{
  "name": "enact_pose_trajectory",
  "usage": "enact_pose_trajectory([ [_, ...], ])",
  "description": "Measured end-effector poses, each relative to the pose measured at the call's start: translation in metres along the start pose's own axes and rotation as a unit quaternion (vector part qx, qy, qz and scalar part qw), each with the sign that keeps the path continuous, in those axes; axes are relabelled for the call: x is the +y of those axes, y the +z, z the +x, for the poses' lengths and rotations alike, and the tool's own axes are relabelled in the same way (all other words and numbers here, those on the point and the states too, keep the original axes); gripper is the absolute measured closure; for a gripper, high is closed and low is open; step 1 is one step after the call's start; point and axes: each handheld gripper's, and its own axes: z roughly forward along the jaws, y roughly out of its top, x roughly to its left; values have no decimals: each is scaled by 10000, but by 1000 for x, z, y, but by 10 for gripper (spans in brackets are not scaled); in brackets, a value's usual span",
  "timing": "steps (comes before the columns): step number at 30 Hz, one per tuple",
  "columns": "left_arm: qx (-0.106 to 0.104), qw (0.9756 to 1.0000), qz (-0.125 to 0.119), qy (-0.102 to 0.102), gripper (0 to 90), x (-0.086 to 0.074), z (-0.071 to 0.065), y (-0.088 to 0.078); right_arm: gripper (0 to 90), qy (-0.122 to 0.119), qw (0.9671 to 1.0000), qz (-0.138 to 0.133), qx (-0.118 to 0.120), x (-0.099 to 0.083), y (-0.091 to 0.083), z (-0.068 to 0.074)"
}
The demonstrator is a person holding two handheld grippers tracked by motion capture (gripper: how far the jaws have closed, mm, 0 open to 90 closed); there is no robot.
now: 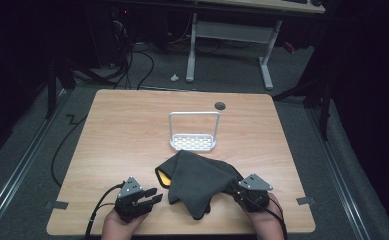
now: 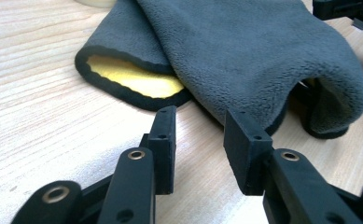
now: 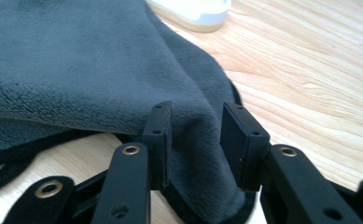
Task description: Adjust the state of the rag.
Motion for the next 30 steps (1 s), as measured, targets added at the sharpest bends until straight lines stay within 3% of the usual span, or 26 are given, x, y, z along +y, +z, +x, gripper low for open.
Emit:
enact_pose_trajectory([
  [2,7,10000,5,-13,632,0,0,1,692,77,9996,261,77,-3,17,-1],
  [3,5,10000,12,-13,632,-1,0,1,692,77,9996,261,77,-3,17,-1],
  [4,9,10000,16,-19,627,-1,0,1,703,69,9991,373,212,-4,26,-1],
  [7,14,10000,28,-55,622,-1,2,1,715,24,9988,352,340,-3,29,6],
  [11,49,9998,66,-170,619,-2,6,2,711,-213,9938,328,1040,1,31,43],
  [12,49,9997,53,-222,619,-2,7,1,711,-213,9938,328,1040,1,31,43],
  [13,38,9997,51,-245,619,-3,8,1,702,-249,9920,341,1186,4,32,50],
  [14,30,9996,40,-275,619,-3,9,0,691,-337,9922,377,1142,7,31,56],
  [15,19,9996,20,-295,619,-3,9,-1,665,-472,9939,182,981,16,22,64],
  [16,4,9996,18,-282,619,-3,8,-2,665,-472,9939,182,981,16,22,64],
  [17,-27,9996,8,-276,619,-2,8,-2,635,-492,9941,-200,949,26,8,68],
  [18,-58,9996,2,-279,619,-2,7,-1,635,-492,9941,-200,949,26,8,68],
  [19,-88,9996,19,-271,617,-2,6,-1,603,-470,9920,-468,1078,35,-6,75],
  [21,-149,9996,39,-246,617,-2,3,1,593,-485,9907,-547,1149,38,-11,79],
  [22,-178,9996,65,-199,617,-2,0,2,566,-527,9867,-641,1396,40,-16,91],
  [23,-185,9997,71,-157,617,-2,-2,4,566,-527,9867,-641,1396,40,-16,91],
  [26,-220,9997,115,-66,614,-2,-7,5,547,-749,9802,-523,1757,38,-10,115],
  [28,-223,9997,119,-70,613,-3,-8,6,550,-803,9788,-449,1828,37,-7,120],
  [29,-230,9996,113,-69,613,-3,-7,6,565,-907,9779,-370,1847,36,-5,124],
  [30,-226,9996,117,-79,612,-3,-7,6,638,-1015,9771,-305,1843,35,-2,128],
])
